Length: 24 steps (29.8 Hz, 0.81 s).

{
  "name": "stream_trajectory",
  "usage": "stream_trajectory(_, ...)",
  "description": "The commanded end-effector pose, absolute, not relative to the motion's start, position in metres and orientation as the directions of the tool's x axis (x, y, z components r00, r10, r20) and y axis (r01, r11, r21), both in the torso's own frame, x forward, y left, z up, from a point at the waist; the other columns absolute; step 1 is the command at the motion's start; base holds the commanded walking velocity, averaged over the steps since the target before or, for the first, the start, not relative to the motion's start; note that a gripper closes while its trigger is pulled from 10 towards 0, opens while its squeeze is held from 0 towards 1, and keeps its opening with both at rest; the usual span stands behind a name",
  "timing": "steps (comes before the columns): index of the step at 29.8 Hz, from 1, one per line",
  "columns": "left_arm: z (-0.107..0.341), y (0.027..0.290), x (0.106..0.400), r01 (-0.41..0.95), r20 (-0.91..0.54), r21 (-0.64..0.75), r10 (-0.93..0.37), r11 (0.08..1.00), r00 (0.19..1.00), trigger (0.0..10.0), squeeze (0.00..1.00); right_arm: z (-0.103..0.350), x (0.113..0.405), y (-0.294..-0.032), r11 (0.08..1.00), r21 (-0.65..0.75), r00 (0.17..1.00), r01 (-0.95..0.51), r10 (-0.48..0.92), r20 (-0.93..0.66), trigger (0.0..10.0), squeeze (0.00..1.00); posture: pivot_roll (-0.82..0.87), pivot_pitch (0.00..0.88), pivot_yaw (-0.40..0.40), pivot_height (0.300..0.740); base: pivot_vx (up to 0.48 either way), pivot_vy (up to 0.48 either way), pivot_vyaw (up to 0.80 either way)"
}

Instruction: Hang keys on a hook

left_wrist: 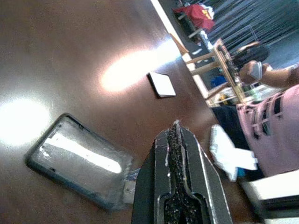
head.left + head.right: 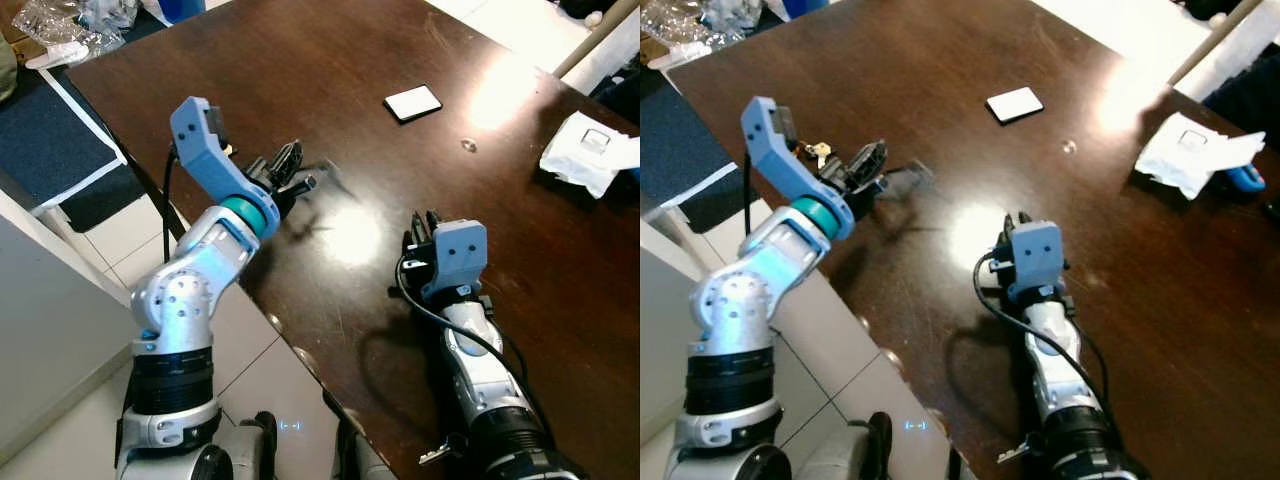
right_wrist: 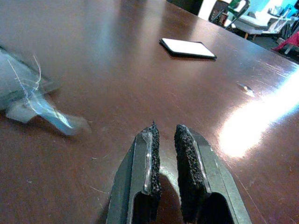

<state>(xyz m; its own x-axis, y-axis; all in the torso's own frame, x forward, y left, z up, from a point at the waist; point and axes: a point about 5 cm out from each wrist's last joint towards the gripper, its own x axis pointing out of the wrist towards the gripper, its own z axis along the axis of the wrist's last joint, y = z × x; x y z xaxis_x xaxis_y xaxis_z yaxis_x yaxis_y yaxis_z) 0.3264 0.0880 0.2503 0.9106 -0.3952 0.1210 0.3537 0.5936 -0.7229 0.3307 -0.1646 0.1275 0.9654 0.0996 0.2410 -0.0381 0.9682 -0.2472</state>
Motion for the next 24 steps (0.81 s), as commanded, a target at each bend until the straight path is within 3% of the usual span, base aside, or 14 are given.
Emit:
stream_trajectory(1,0.255,0.076,0.319,0.380,0.154,-0.781,-0.436,0.495,0.886,10.0,0.00,0.090,0.320,-0.167,0.967,-0.248,0.993,-0.066,0.088,0.079,10.0,0.00,0.03,0.188,0.106,0.740,0.000,0.000,0.00)
stream_trajectory(6,0.264,0.079,0.315,0.397,0.205,-0.799,-0.417,0.451,0.886,10.0,0.00,0.090,0.320,-0.166,0.967,-0.247,0.993,-0.065,0.087,0.080,10.0,0.00,0.03,0.176,0.107,0.740,0.000,0.000,0.00)
stream_trajectory(8,0.265,0.084,0.315,0.394,0.211,-0.784,-0.391,0.480,0.896,10.0,0.00,0.090,0.320,-0.166,0.967,-0.246,0.993,-0.064,0.086,0.080,10.0,0.00,0.03,0.170,0.109,0.740,0.000,0.000,0.00)
stream_trajectory(9,0.265,0.090,0.314,0.395,0.210,-0.707,-0.359,0.587,0.909,10.0,0.00,0.089,0.321,-0.165,0.968,-0.244,0.993,-0.063,0.085,0.081,10.0,0.00,0.03,0.168,0.110,0.740,0.000,0.000,0.00)
stream_trajectory(11,0.265,0.090,0.314,0.395,0.210,-0.707,-0.359,0.587,0.909,10.0,0.00,0.089,0.321,-0.165,0.968,-0.244,0.993,-0.063,0.085,0.081,10.0,0.00,0.03,0.168,0.110,0.740,0.000,0.000,0.00)
stream_trajectory(12,0.265,0.096,0.312,0.382,0.216,-0.560,-0.315,0.736,0.924,10.0,0.00,0.089,0.321,-0.165,0.968,-0.242,0.993,-0.062,0.084,0.082,10.0,0.00,0.03,0.166,0.113,0.740,0.000,0.000,0.00)
stream_trajectory(13,0.265,0.096,0.312,0.382,0.216,-0.560,-0.315,0.736,0.924,10.0,0.00,0.089,0.321,-0.165,0.968,-0.242,0.993,-0.062,0.084,0.082,10.0,0.00,0.03,0.166,0.113,0.740,0.000,0.000,0.00)
stream_trajectory(14,0.254,0.096,0.311,0.334,0.177,-0.235,-0.298,0.913,0.938,10.0,0.00,0.088,0.320,-0.165,0.969,-0.241,0.993,-0.060,0.082,0.081,10.0,0.00,0.04,0.168,0.112,0.740,0.000,0.000,0.00)
stream_trajectory(15,0.254,0.096,0.311,0.334,0.177,-0.235,-0.298,0.913,0.938,10.0,0.00,0.088,0.320,-0.165,0.969,-0.241,0.993,-0.060,0.082,0.081,10.0,0.00,0.04,0.168,0.112,0.740,0.000,0.000,0.00)
stream_trajectory(16,0.236,0.094,0.309,0.294,0.142,0.053,-0.299,0.954,0.944,10.0,0.00,0.087,0.320,-0.165,0.969,-0.241,0.993,-0.061,0.083,0.079,10.0,0.00,0.04,0.168,0.110,0.740,0.000,0.000,0.00)
stream_trajectory(17,0.236,0.094,0.309,0.294,0.142,0.053,-0.299,0.954,0.944,10.0,0.00,0.087,0.320,-0.165,0.969,-0.241,0.993,-0.061,0.083,0.079,10.0,0.00,0.04,0.168,0.110,0.740,0.000,0.000,0.00)
stream_trajectory(18,0.216,0.095,0.309,0.246,0.103,0.206,-0.271,0.947,0.957,10.0,0.00,0.087,0.319,-0.165,0.968,-0.241,0.993,-0.063,0.084,0.079,10.0,0.00,0.03,0.168,0.108,0.740,0.000,0.000,0.00)
stream_trajectory(20,0.205,0.098,0.308,0.213,0.074,0.260,-0.240,0.942,0.968,10.0,0.00,0.089,0.319,-0.165,0.966,-0.252,0.992,-0.064,0.090,0.093,10.0,0.00,0.03,0.168,0.105,0.740,0.000,0.000,0.00)
stream_trajectory(24,0.210,0.109,0.309,0.148,0.077,0.188,-0.164,0.971,0.983,10.0,0.00,0.120,0.330,-0.167,0.964,-0.261,0.974,-0.042,0.098,0.206,10.0,0.00,0.04,0.169,0.099,0.740,0.000,0.000,0.00)
